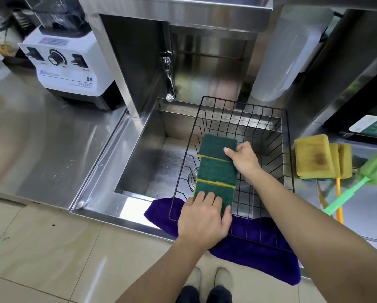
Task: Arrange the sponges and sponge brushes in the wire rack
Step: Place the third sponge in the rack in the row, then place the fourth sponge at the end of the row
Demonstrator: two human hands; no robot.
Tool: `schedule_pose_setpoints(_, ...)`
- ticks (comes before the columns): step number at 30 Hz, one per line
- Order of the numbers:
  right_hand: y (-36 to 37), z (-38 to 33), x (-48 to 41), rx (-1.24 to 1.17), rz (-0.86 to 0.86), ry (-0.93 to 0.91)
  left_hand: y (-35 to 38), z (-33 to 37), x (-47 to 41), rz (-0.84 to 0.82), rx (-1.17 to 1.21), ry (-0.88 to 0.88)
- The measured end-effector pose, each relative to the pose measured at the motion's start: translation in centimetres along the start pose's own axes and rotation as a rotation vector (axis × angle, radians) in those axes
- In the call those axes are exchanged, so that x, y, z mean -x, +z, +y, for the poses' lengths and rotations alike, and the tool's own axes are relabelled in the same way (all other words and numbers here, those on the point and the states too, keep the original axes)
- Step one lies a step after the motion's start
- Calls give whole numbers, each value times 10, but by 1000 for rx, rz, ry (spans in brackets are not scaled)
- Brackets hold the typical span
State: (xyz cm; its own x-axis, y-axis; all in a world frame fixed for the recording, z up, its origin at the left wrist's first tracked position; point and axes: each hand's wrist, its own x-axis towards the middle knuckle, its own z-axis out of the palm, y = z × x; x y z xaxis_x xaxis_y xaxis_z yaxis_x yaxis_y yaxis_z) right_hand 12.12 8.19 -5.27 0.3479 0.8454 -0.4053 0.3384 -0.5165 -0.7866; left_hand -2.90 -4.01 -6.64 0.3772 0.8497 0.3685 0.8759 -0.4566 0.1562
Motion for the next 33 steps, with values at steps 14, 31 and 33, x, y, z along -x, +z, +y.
schedule_pose_setpoints(14,-9,8,2,-8,-19,70,0,0,0,11,12,15)
schedule_pose_setpoints(31,-105,17,38,-33,352,-196,6,53,16,8,47,355)
schedule_pose_setpoints(33,-121,27,40,57,460,-178,11,63,23,10,33,380)
